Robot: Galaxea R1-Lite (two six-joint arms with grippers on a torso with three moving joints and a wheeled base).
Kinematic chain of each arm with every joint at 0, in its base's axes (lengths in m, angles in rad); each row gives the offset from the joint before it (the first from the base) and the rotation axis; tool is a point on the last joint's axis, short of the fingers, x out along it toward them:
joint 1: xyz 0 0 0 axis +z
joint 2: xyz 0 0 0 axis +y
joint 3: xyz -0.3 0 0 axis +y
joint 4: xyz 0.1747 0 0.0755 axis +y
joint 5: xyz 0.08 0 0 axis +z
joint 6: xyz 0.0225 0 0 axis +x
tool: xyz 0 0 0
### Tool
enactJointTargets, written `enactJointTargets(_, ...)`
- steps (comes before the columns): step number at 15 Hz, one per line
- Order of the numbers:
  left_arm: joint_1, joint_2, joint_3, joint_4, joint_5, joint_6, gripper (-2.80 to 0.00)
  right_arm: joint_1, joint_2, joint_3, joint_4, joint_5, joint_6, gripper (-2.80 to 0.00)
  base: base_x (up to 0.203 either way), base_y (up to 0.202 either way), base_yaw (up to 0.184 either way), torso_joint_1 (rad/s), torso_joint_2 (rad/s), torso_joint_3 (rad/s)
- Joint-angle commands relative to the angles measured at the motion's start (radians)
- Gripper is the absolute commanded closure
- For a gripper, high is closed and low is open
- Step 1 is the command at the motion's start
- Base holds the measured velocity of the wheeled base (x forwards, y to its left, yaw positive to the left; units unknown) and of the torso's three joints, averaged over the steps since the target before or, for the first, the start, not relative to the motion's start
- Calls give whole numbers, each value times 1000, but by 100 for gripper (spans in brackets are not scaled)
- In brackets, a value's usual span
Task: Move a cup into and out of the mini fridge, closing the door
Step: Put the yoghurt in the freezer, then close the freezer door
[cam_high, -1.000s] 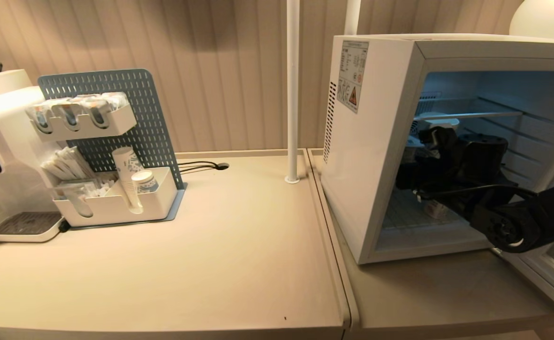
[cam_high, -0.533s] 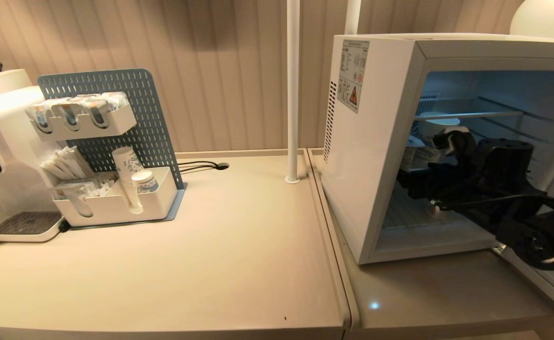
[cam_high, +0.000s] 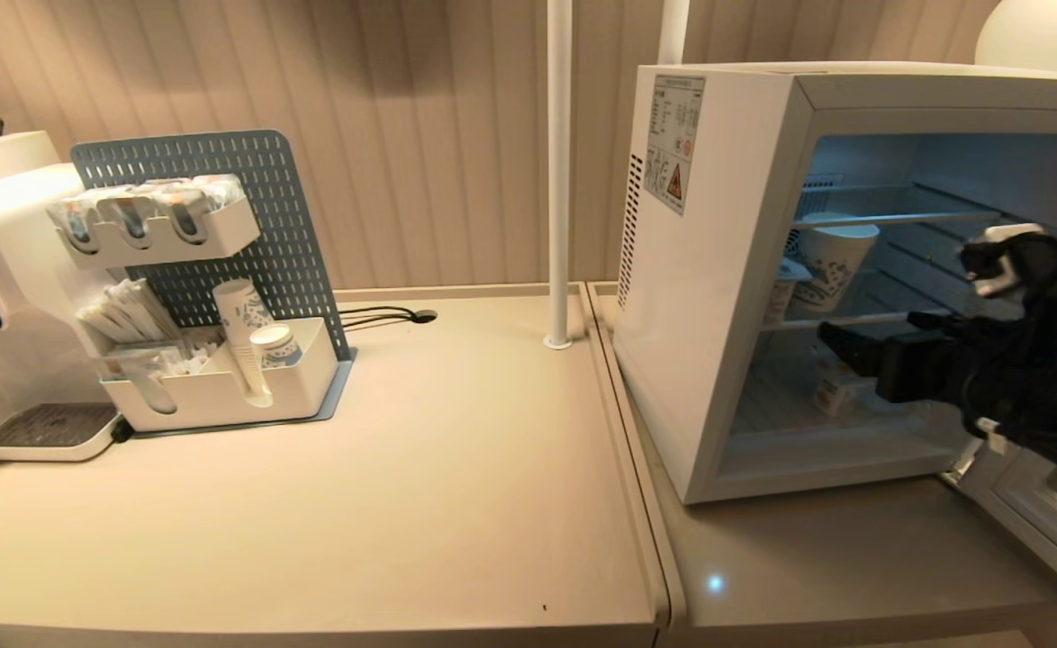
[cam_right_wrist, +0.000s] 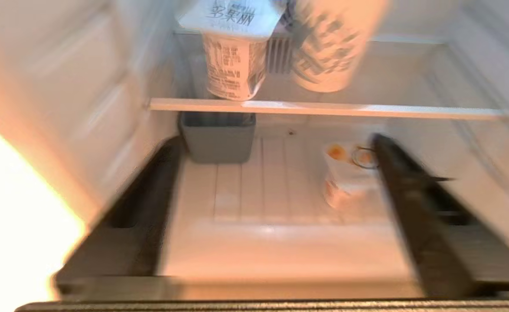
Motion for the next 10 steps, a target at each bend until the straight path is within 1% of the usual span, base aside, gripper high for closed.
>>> enactJointTargets(1,1,0,2,0,1,-1,0,1,-272,42,102,-1,5,0,0,0,0,0,0,0)
enactJointTargets(3,1,0,2,0,1,-1,0,2,-476,59,261,-3,33,0,0,0,0,0,0,0)
enactJointTargets(4,1,0,2,0,1,-1,0,1,-583,59,365,-12,48,0,0,0,0,0,0,0)
enactJointTargets(5,1,0,2,0,1,-1,0,0,-679,49,479,-40,63,0,0,0,0,0,0,0)
enactJointTargets(6,1,0,2,0,1,-1,0,0,-769,26,612,-92,88,0,0,0,0,0,0,0)
enactJointTargets(8,1,0,2,0,1,-1,0,-4,-899,-75,905,-205,182,0,0,0,0,0,0,0)
enactJointTargets(9,1,0,2,0,1,-1,0,-24,-947,-124,1017,-238,238,0,0,0,0,0,0,0)
enactJointTargets(10,1,0,2,0,1,-1,0,-70,-989,-151,1088,-249,262,0,0,0,0,0,0,0)
